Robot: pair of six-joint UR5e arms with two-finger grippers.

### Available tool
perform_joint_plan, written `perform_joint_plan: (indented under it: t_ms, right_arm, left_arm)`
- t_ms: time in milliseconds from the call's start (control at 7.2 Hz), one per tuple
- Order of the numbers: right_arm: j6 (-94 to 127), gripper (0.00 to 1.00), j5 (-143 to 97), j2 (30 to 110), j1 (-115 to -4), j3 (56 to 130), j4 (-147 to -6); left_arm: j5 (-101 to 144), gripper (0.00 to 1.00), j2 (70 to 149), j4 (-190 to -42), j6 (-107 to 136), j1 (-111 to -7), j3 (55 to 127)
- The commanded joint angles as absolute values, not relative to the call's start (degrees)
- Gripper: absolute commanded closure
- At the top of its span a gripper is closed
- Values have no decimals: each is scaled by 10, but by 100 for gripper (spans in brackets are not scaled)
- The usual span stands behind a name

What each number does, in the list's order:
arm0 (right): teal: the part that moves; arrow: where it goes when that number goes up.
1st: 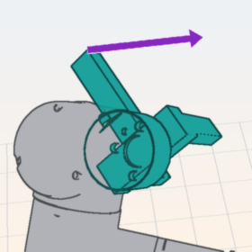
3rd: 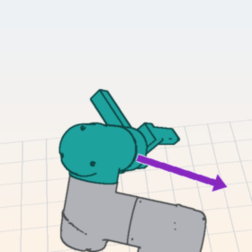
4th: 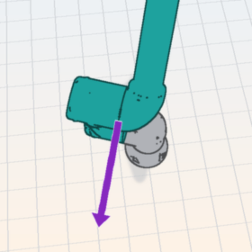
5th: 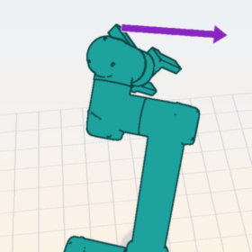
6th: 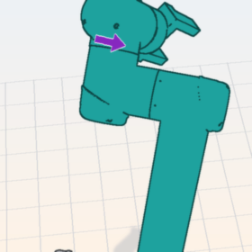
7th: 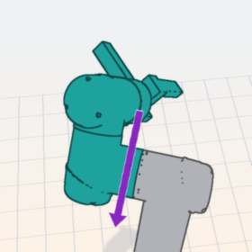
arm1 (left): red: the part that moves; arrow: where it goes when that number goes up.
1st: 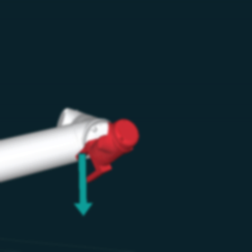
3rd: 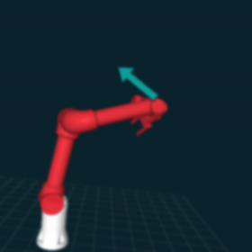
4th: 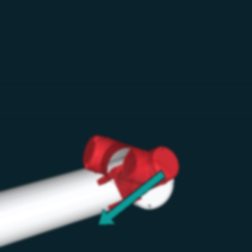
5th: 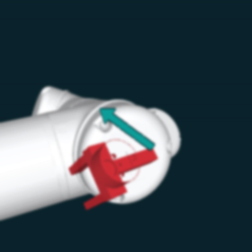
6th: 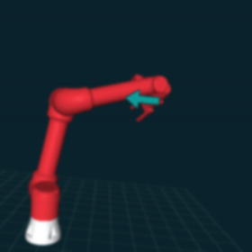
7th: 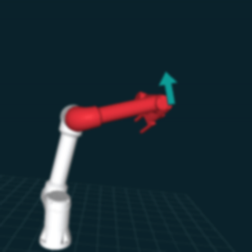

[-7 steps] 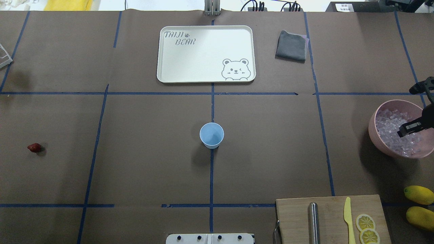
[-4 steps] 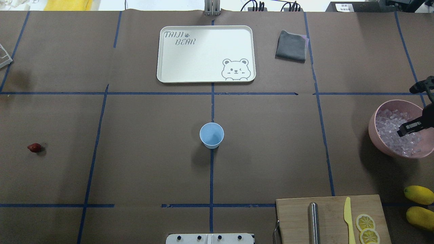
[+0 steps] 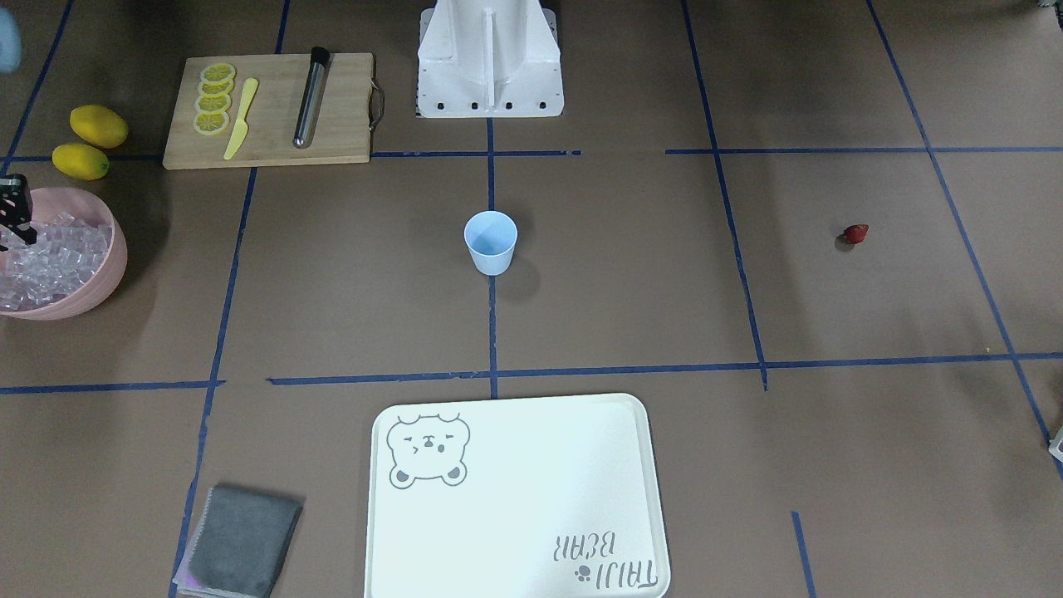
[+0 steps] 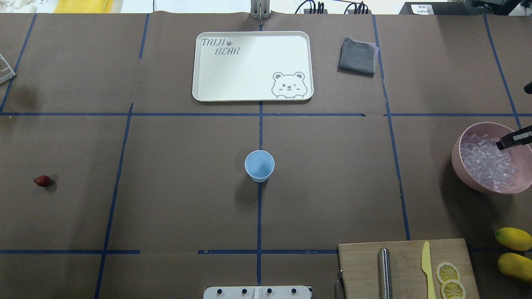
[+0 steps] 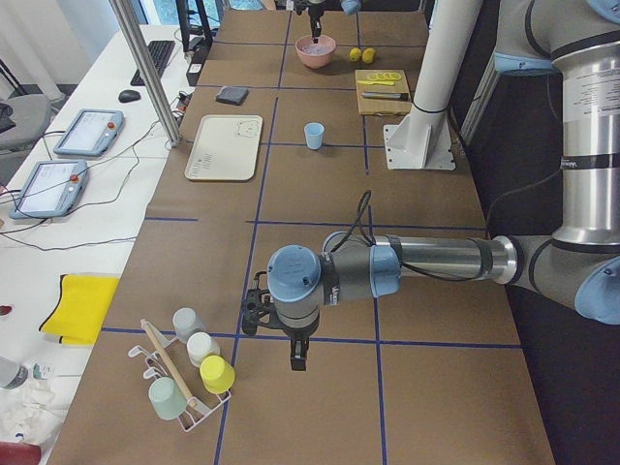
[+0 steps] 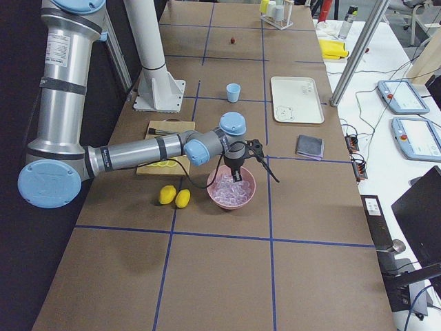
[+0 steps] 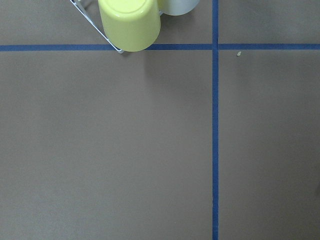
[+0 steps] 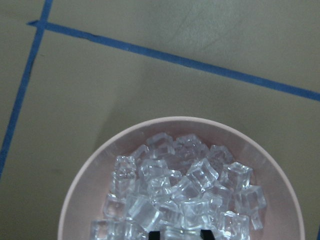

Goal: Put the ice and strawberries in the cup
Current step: 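Lift the ice cube and carry it over the light-blue cup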

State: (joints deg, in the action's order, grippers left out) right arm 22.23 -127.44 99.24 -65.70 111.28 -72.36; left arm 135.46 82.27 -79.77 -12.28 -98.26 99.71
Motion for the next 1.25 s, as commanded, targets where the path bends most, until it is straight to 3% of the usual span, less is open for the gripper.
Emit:
perform_joint_plan:
  t_ms: [0,139,417,834,1112]
  right_arm:
    - [228,88,-1297,961,-667,1141,-721]
    - [246,96,-1310,933,-666,1140,-727]
    - [289,100,-1312,875,-629,1140,-756]
    - [379,97,-1297,686,-541,1140,-918]
    - [508,97,-1170,609,-426,1125,-933]
  left_arm:
    - [1355,0,823,-800,-123,-983,997]
    - [1356,0,822,-797,-123,-983,1001]
    - [1356,0,816,-800,-123,-983,1004]
    - [1357,0,814,-798,-123,-983,1008]
    - [1357,0,814,-799,-124,-982,1008]
